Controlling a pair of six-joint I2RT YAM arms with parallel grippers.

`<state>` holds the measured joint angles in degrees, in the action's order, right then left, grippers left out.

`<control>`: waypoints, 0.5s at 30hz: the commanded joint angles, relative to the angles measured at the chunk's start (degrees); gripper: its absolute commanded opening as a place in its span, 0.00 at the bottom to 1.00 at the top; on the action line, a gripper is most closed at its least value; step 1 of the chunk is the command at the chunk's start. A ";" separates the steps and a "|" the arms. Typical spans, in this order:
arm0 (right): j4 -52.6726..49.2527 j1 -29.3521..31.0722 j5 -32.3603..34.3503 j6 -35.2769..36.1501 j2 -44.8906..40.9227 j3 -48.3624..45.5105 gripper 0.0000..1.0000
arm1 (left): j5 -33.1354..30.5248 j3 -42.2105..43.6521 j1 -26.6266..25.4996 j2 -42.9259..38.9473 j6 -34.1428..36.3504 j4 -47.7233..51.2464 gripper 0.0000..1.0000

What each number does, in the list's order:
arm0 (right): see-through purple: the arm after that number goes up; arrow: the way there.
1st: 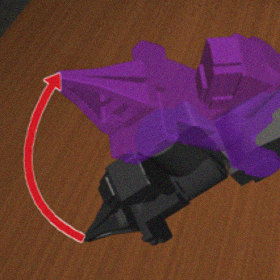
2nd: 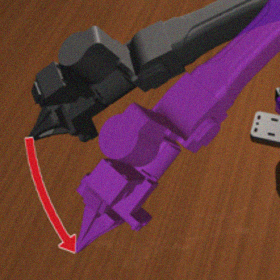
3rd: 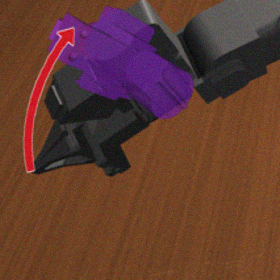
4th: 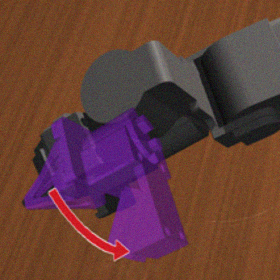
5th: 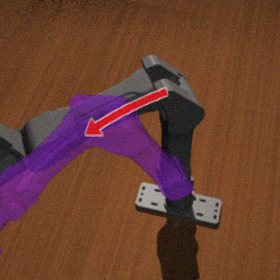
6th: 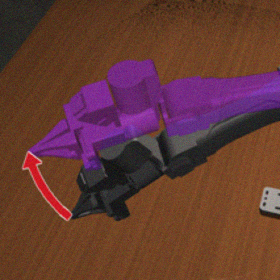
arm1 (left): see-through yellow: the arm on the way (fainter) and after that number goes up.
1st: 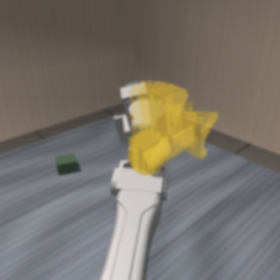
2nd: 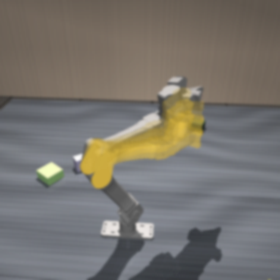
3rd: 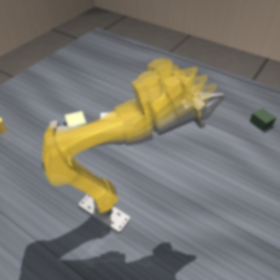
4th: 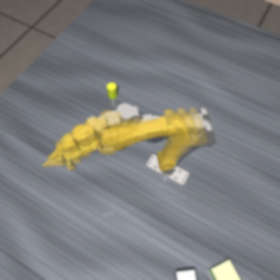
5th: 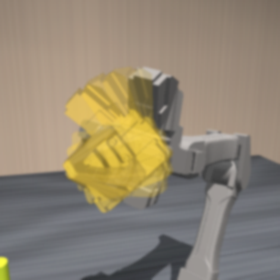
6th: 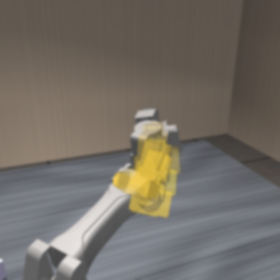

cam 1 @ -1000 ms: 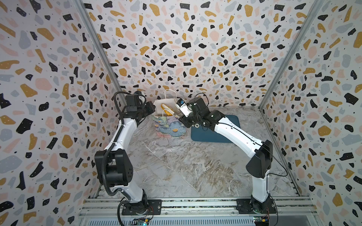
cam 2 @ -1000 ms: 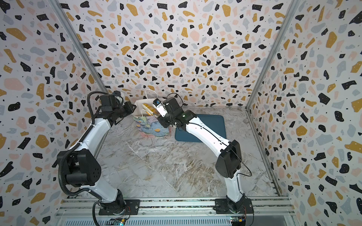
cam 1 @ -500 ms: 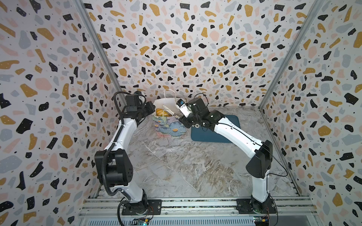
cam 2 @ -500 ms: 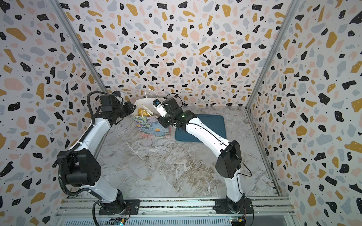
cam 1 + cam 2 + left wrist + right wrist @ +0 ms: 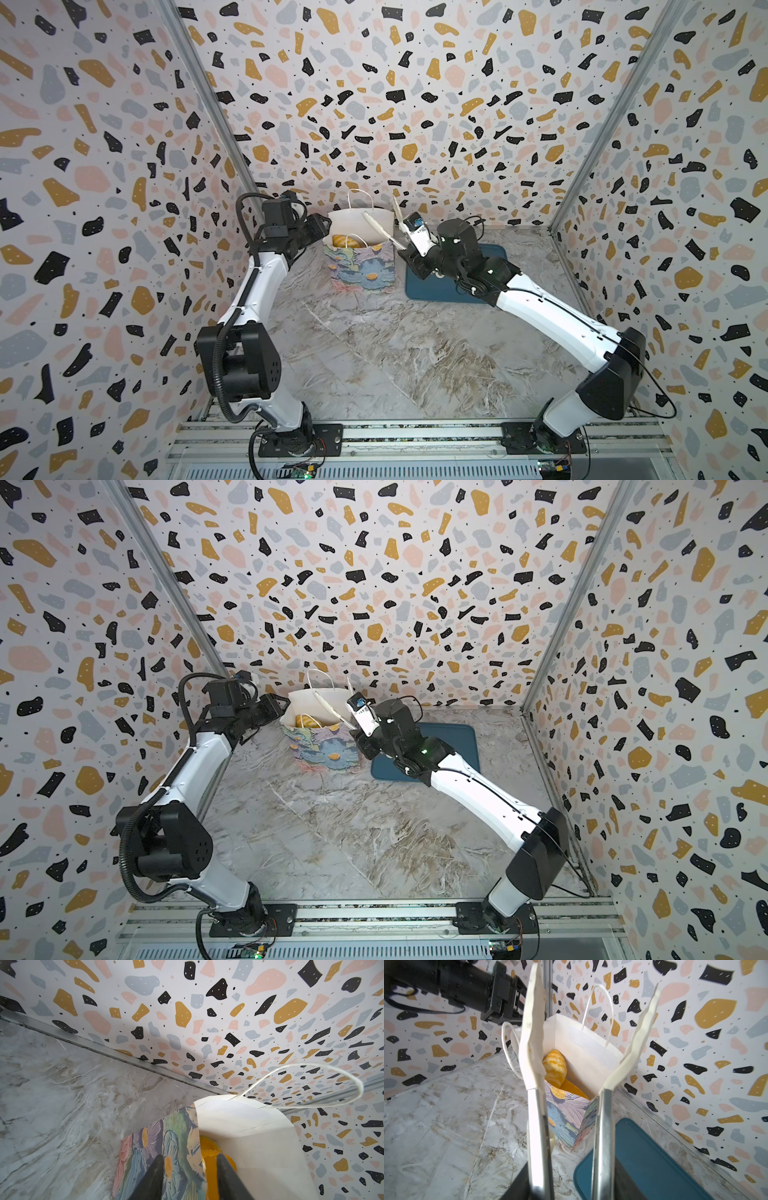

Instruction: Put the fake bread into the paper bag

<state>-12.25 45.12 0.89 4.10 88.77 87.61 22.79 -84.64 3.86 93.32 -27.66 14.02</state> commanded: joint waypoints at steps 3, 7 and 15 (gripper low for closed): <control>8.01 -5.35 0.23 -2.55 -7.65 -5.56 0.48 | -2.68 -2.34 0.36 -2.43 1.13 -0.69 0.63; 9.10 -10.38 -0.23 -3.12 -11.71 -10.95 0.48 | -8.79 -2.19 0.45 -4.95 1.05 -0.30 0.91; 11.70 -20.88 -1.89 -3.21 -16.66 -19.92 0.48 | -19.58 3.81 1.05 -12.00 -0.19 -3.22 1.00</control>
<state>-5.08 26.37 -0.23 1.37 75.07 68.34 8.91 -83.13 4.40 83.72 -27.68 13.69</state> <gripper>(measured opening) 0.486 0.996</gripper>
